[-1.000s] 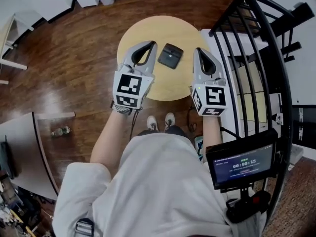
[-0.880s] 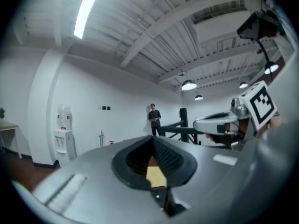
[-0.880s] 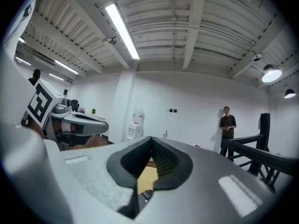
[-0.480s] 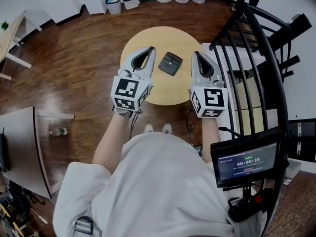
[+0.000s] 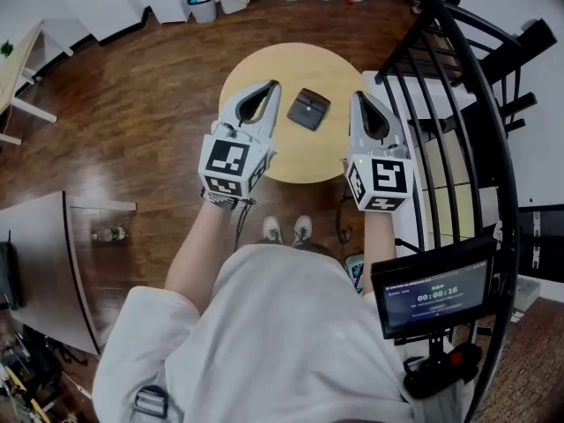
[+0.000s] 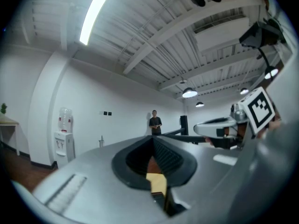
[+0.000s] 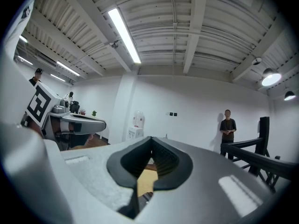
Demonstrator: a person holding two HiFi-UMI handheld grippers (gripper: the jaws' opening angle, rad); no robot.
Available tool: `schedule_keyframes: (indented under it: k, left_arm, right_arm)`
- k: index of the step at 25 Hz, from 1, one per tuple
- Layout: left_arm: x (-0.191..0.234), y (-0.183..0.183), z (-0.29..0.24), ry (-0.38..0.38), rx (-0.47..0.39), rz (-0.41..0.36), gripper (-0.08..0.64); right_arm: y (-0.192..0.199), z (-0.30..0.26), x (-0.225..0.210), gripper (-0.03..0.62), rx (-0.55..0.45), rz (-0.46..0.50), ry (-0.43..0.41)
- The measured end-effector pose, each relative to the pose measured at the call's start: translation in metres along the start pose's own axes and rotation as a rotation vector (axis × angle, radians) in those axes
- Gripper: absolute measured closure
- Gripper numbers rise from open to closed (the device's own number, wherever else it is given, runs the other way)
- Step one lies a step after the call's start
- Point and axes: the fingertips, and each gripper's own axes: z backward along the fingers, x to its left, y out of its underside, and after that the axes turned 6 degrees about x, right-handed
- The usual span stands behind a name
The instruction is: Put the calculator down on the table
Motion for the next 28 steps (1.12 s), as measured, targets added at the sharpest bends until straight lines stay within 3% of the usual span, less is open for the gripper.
schedule_keyframes:
  k: [15, 28]
  left_arm:
    - [-0.028, 0.006, 0.023, -0.018, 0.028, -0.044, 0.552]
    - [-0.143, 0.0, 0.118, -0.018, 0.01, -0.066, 0.552]
  right_arm:
    - [0.01, 0.028, 0.005, 0.589, 0.011, -0.007, -0.032]
    - [0.014, 0.176, 0.02, 0.589, -0.021, -0.016, -0.05]
